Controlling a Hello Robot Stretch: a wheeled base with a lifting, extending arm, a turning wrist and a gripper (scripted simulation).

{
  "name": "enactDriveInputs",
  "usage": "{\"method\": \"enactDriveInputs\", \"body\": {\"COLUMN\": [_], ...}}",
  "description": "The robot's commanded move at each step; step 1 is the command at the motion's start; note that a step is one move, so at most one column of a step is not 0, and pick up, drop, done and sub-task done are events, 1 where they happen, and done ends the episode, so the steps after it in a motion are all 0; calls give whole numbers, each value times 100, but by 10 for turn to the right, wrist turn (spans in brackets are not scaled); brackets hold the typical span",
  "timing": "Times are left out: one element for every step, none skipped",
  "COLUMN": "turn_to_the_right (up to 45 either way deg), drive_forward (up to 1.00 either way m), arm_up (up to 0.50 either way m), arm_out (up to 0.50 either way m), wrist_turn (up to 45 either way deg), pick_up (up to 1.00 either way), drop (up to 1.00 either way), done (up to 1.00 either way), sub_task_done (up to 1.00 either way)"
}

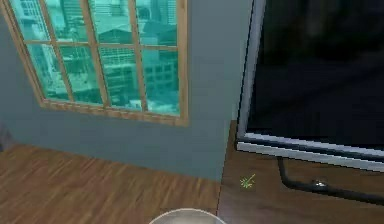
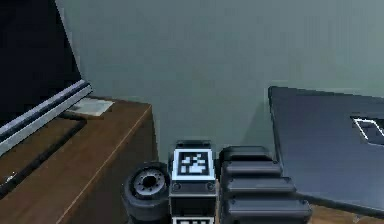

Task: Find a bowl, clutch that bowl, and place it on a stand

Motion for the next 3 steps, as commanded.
{"method": "enactDriveInputs", "body": {"turn_to_the_right": [-300, 0, 0], "drive_forward": [0, 100, 25], "arm_up": [0, 0, 0], "arm_out": [0, 0, 0], "wrist_turn": [0, 0, 0], "pick_up": [0, 0, 0], "drop": [0, 0, 0], "done": [0, 0, 0], "sub_task_done": [0, 0, 0]}}
